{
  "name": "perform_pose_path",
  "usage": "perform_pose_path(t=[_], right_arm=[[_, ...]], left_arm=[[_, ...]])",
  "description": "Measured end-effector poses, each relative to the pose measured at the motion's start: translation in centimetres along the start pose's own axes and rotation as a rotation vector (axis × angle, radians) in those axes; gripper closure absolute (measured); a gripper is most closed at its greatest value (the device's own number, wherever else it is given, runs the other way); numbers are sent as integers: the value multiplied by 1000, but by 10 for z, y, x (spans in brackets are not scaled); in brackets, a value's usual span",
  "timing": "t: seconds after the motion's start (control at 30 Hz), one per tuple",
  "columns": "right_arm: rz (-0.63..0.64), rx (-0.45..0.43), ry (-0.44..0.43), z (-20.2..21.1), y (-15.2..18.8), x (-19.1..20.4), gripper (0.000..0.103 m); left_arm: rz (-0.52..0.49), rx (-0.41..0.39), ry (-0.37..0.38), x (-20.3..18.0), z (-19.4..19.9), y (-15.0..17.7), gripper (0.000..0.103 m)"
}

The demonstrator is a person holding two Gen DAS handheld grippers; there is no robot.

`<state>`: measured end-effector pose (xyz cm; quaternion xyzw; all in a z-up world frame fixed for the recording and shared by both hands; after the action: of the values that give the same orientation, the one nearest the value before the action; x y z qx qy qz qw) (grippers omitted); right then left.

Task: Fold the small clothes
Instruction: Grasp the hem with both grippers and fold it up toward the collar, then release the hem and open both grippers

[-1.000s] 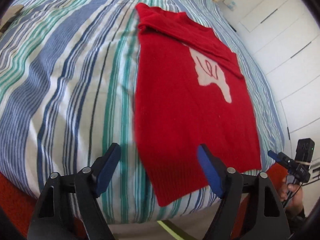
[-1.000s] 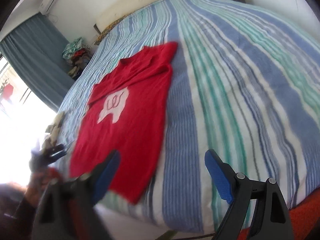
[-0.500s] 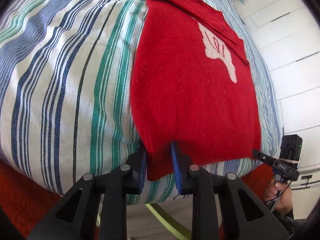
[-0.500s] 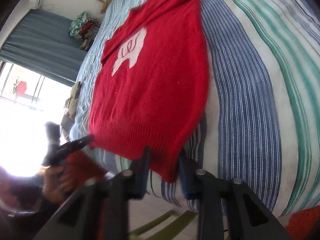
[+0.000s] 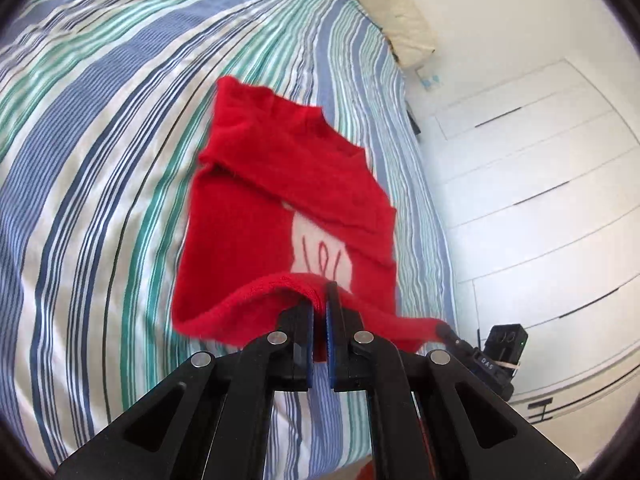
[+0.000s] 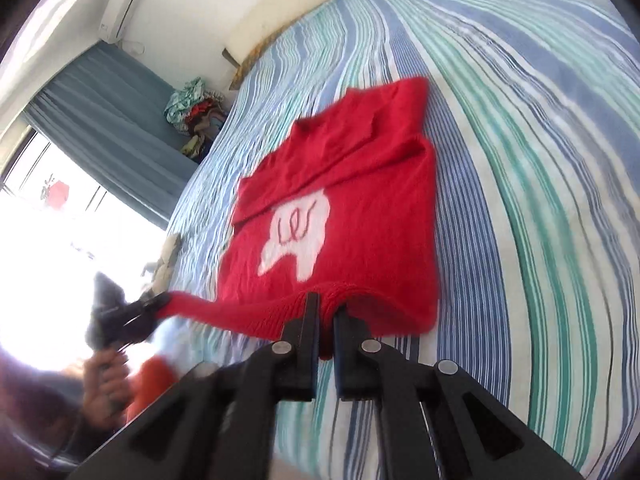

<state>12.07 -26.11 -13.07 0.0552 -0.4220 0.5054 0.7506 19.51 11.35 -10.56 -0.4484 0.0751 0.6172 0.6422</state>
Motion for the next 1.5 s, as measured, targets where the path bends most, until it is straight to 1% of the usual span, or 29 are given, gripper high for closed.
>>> perform_pose_path(t=[0.1, 0.2, 0.23, 0.3, 0.33, 0.37, 0.4, 0.43, 0.5, 0.57, 0.6, 0.63, 0.7, 0.73, 0.77, 0.8, 0.83, 0.87, 0.9, 0.93, 0.97, 1.0, 1.03, 1.07, 1.13, 1.2, 1.27, 1.37, 1.5], right_arm=[[14, -63, 19, -30, -71, 6, 97], [-2, -92, 54, -73, -144, 5, 97], [-10, -99, 59, -90, -166, 5, 97], [-27, -96, 56, -124, -206, 2, 95], [-53, -97, 57, -139, -221, -3, 84], [-78, -85, 77, -154, -233, -8, 71], [-92, -84, 118, -164, -243, -15, 39], [-98, -102, 140, -167, -249, -18, 29], [-88, -135, 127, -162, -255, -19, 29], [-45, -156, 99, -149, -249, -14, 29], [-10, -169, 94, -142, -244, -11, 29], [32, -169, 86, -135, -235, -5, 29], [125, -134, 30, -127, -209, 11, 29], [174, -103, -3, -126, -192, 19, 29], [221, -70, -25, -127, -174, 23, 29], [261, -30, -28, -129, -155, 23, 29], [288, 18, -14, -135, -139, 17, 29], [306, 66, 37, -143, -124, 5, 29], [314, 91, 121, -147, -113, -14, 33], [303, 88, 173, -142, -105, -29, 43], [288, 65, 187, -129, -99, -37, 43], [274, 34, 189, -110, -90, -40, 40], [264, 3, 208, -93, -85, -41, 32], [258, -29, 220, -78, -78, -42, 31], [252, -70, 225, -52, -61, -44, 30], [226, -93, 244, -37, -42, -50, 30], [185, -94, 251, -31, -25, -58, 30], [142, -99, 294, -33, -9, -70, 30], [169, -100, 329, -40, -4, -74, 29]], left_arm=[[-37, -26, -64, 4, -41, -75, 101], [-88, -65, -180, 17, -82, -140, 100], [-101, -84, -224, 24, -95, -157, 95], [-79, -75, -331, 46, -114, -177, 68], [-45, -55, -382, 58, -121, -182, 39], [-10, -49, -418, 70, -122, -184, 28], [12, -69, -432, 79, -118, -185, 28], [24, -96, -431, 84, -110, -185, 28], [7, -160, -438, 84, -90, -180, 28], [-73, -198, -461, 71, -74, -166, 28], [-126, -197, -454, 59, -74, -156, 28], [-188, -190, -426, 45, -75, -144, 27], [-320, -150, -365, 17, -88, -118, 17], [-383, -116, -358, 8, -98, -104, 7], [-436, -78, -378, 6, -110, -93, 3], [-465, -30, -418, 11, -122, -83, 4], [-451, 27, -478, 23, -135, -79, 6], [-397, 71, -526, 37, -138, -75, 17], [-327, 84, -540, 48, -133, -71, 23], [-259, 72, -509, 53, -123, -67, 26], [-211, 41, -473, 52, -110, -60, 25], [-191, 9, -460, 47, -93, -50, 21], [-195, -14, -466, 40, -80, -38, 13], [-217, -32, -476, 32, -69, -26, 10], [-283, -39, -491, 14, -59, -1, 8], [-343, -13, -523, 2, -58, 21, 8], [-386, 6, -564, -4, -61, 36, 8], [-399, 8, -604, -7, -58, 48, 8], [-407, 3, -637, -8, -56, 50, 8]])
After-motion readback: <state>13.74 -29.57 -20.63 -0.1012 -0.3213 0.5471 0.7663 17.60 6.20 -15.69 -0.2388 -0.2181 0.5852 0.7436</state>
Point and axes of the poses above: each gripper's, at about its wrist camera, not at the fingertips, and z roughly against the way its jaws point, x to its left, y to its underside, the point moved 6 cm from there along -z, roughly the way its jaws point, and after that the axes turned 10 degrees about -z, right-handed, at the moved point
